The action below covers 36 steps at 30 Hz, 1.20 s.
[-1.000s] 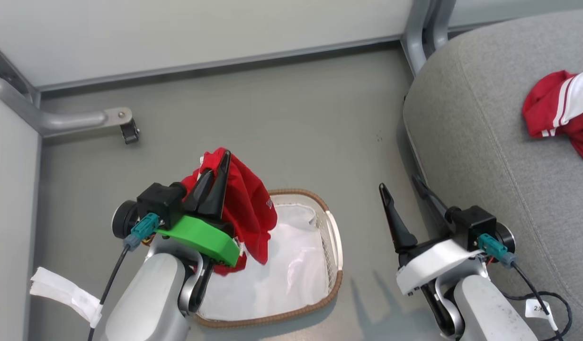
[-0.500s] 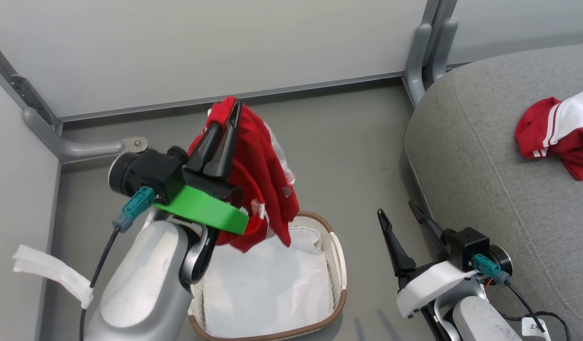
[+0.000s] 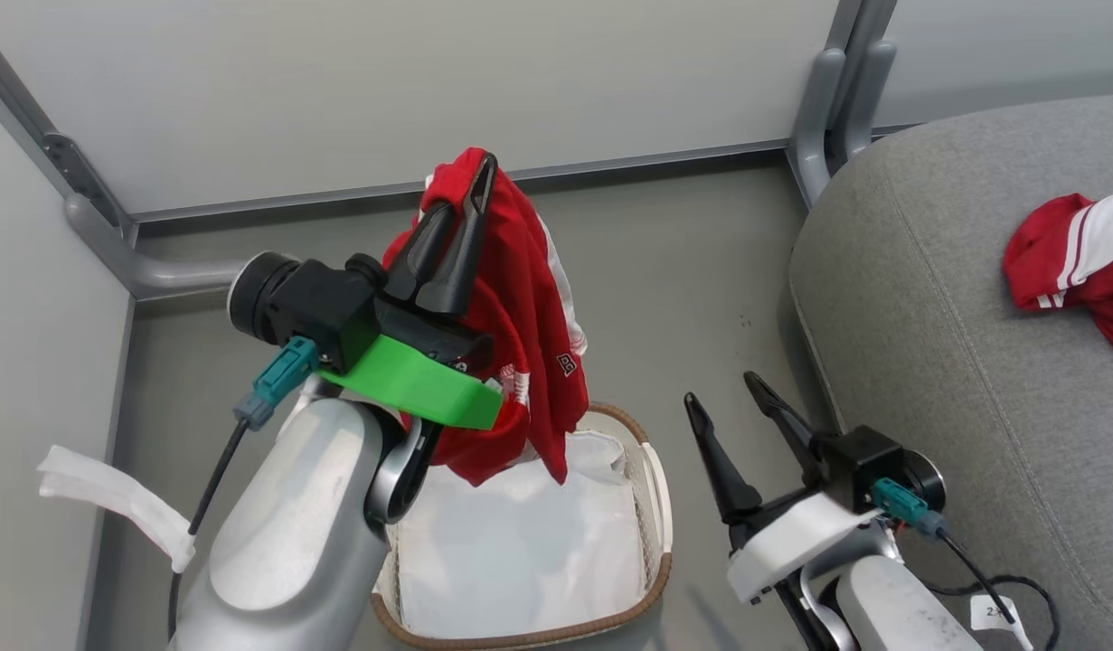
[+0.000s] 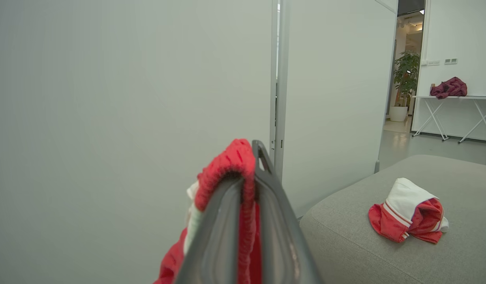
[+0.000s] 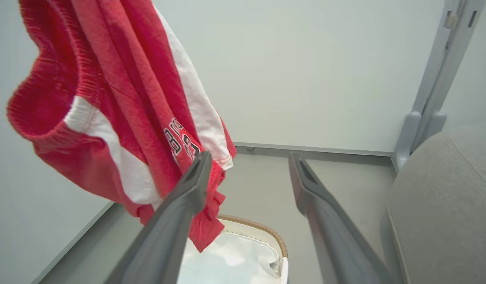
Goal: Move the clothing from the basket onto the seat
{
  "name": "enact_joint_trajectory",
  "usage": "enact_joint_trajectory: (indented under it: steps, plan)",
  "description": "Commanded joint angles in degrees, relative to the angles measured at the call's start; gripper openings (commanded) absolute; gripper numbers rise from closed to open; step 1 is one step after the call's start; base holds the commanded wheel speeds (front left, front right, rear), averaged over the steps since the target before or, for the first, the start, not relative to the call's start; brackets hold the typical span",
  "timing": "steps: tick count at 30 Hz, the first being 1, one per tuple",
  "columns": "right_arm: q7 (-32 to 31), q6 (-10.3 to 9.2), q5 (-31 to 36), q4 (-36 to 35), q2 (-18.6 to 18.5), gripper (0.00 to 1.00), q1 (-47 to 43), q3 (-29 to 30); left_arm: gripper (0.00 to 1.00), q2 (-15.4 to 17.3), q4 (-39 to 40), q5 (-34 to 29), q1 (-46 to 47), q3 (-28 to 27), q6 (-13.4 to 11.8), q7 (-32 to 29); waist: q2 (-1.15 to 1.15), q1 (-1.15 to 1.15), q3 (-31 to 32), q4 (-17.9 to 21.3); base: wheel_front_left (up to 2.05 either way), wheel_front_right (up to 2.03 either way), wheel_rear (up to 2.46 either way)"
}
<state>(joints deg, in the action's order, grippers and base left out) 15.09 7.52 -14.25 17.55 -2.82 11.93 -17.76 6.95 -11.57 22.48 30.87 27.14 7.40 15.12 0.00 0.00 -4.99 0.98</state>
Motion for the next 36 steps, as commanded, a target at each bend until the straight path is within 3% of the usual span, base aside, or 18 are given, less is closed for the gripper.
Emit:
enact_joint_trajectory:
  steps: [1, 12, 22, 30, 31, 32, 33, 36]
  plan:
    - [0.11, -0.06, -0.24, -0.38, -0.21, 1.00, 1.60, -1.50, 0.00, -0.23, -0.05, -0.18, 0.63, 0.13, 0.13, 0.04, 0.00, 0.00, -0.31, -0.42, 0.00, 0.00, 0.00]
    - [0.11, -0.06, 1.01, 3.55, -0.24, 1.00, 14.44, -14.53, 0.00, -1.82, 1.13, 1.18, 1.60, 4.84, 0.13, 0.04, 0.00, 0.00, -1.25, -3.78, 0.00, 0.00, 0.00]
    - [0.11, -0.06, 4.31, 4.13, -0.22, 1.00, 19.15, -12.48, 0.00, -2.87, 1.59, 2.61, 2.04, 9.40, 0.13, 0.04, 0.00, 0.00, -1.91, -7.32, 0.00, 0.00, 0.00]
    - [0.11, -0.06, 2.96, 11.86, -0.21, 0.98, 17.82, -14.35, 0.00, -3.41, 2.02, 4.13, 2.43, 12.25, 0.13, 0.04, 0.00, 0.00, -1.82, -9.06, 0.00, 0.00, 0.00]
    - [0.11, -0.06, 2.63, 12.26, -0.24, 0.75, 17.76, -14.48, 0.00, -3.45, 2.02, 4.28, 2.49, 12.46, 0.13, 0.04, 0.00, 0.00, -1.88, -9.18, 0.00, 0.00, 0.00]
    - [0.11, -0.06, 2.46, 12.59, -0.25, 0.25, 17.67, -14.53, 0.00, -3.48, 1.93, 4.39, 2.48, 12.57, 0.13, 0.04, 0.00, 0.00, -1.94, -9.25, 0.00, 0.00, 0.00]
    - [0.11, -0.06, 2.19, 12.92, -0.24, 0.00, 17.46, -14.56, 0.00, -3.50, 1.70, 4.35, 2.41, 12.57, 0.13, 0.04, 0.00, 0.00, -2.01, -9.30, 0.00, 0.00, 0.00]
    - [0.11, -0.06, 0.93, 12.83, -0.23, 0.00, 16.54, -14.15, 0.00, -3.50, 1.17, 4.23, 1.93, 12.11, 0.13, 0.05, 0.00, 0.00, -2.06, -9.20, 0.00, 0.00, 0.00]
